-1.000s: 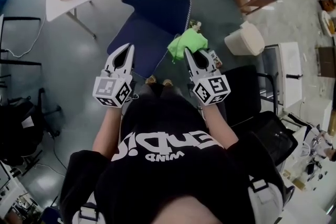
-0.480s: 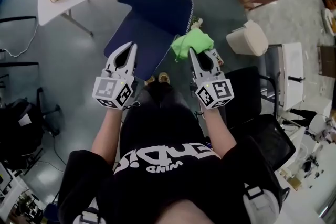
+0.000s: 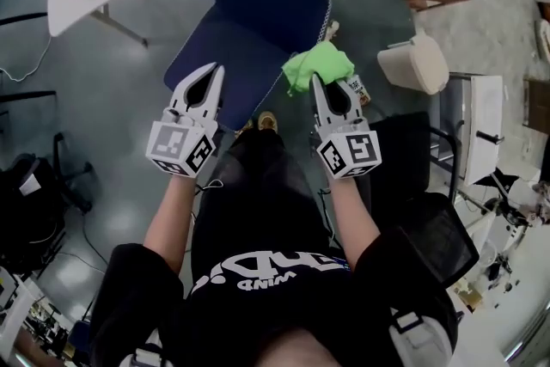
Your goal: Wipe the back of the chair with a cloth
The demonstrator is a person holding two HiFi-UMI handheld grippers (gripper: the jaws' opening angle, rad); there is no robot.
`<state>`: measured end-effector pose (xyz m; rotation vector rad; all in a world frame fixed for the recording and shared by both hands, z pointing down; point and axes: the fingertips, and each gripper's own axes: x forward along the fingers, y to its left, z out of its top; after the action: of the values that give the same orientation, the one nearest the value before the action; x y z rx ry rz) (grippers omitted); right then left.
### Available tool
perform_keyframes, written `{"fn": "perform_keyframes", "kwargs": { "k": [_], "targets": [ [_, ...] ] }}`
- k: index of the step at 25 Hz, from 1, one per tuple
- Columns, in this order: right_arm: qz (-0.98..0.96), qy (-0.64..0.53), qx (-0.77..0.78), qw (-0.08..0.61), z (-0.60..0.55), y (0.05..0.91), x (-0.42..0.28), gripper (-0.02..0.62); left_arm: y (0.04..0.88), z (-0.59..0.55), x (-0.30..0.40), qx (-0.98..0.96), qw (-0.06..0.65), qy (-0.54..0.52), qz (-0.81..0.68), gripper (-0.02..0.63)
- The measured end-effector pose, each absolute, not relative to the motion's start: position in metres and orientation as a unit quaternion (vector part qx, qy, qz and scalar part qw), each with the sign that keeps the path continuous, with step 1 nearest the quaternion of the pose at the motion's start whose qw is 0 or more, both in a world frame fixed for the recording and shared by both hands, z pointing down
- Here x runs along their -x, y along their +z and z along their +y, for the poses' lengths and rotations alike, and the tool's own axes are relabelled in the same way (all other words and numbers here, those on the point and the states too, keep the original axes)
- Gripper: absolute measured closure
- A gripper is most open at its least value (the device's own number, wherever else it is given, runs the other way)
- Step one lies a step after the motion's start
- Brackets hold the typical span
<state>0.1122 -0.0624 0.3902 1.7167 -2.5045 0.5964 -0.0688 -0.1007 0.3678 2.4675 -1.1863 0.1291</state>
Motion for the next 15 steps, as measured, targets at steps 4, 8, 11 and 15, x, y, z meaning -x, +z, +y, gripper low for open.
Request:
{"fn": "perform_keyframes", "kwargs": {
  "k": [4,8,11,15],
  "targets": [
    [-0.798,0.199,-0.568,0.031,-0.071,0.406,-0.115,0.541,0.387,-0.108,0.071,-0.88,0.208,0.054,-0.423,0.607],
    [-0.784,0.202,-0.586,0.045,-0.083,0.422,-0.127,0.541,0.395,-0.111,0.07,-0.878,0.215,0.054,-0.424,0.607],
    [-0.777,0.202,-0.594,0.053,-0.095,0.435,-0.135,0.541,0.4,-0.112,0.066,-0.878,0.22,0.054,-0.422,0.607],
    [-0.77,0.202,-0.603,0.063,-0.115,0.456,-0.141,0.541,0.406,-0.116,0.065,-0.878,0.222,0.055,-0.42,0.607]
  ]
}}
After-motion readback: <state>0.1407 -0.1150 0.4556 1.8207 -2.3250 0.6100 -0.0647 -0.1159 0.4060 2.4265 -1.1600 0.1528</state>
